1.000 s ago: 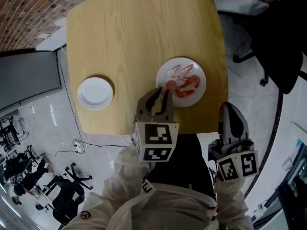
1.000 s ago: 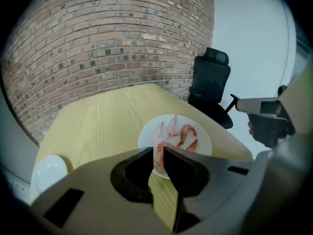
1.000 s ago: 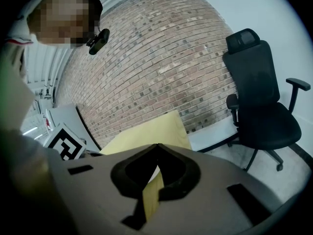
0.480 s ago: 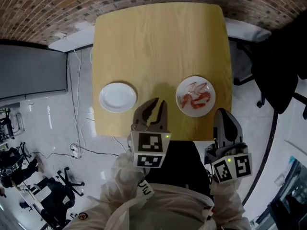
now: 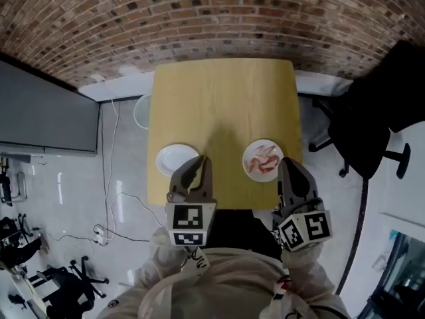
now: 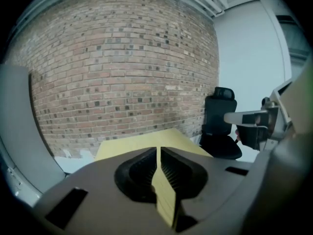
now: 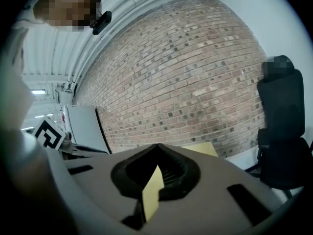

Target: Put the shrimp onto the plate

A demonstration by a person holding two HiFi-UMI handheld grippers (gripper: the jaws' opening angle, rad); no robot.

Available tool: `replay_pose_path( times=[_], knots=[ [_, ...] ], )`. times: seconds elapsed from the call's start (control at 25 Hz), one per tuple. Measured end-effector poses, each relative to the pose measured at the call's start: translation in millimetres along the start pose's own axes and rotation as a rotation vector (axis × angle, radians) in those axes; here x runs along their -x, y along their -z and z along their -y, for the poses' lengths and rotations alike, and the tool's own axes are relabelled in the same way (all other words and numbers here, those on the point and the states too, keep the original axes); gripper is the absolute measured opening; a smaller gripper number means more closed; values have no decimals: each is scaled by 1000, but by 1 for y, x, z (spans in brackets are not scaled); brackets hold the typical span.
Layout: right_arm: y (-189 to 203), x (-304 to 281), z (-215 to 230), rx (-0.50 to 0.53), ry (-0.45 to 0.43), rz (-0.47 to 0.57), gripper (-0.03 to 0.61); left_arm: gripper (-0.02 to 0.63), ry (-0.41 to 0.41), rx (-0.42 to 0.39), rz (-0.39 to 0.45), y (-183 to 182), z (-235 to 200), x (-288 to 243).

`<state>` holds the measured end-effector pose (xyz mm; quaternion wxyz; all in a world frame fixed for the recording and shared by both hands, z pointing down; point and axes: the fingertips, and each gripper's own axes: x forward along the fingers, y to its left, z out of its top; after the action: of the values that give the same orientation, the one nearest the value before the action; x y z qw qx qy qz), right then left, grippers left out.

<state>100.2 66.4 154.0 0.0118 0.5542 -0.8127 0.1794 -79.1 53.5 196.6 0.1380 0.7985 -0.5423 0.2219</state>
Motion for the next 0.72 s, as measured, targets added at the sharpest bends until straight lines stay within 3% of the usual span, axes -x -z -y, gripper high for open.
replay_pose_path(
  times=[0.28, 0.72],
  knots=[
    [-65, 20, -19, 68, -17, 93, 25, 14, -50, -20, 144, -63, -13, 53],
    [-135, 40, -28, 100, -15, 203, 25, 11, -88, -60, 350, -150, -14, 98]
  ],
)
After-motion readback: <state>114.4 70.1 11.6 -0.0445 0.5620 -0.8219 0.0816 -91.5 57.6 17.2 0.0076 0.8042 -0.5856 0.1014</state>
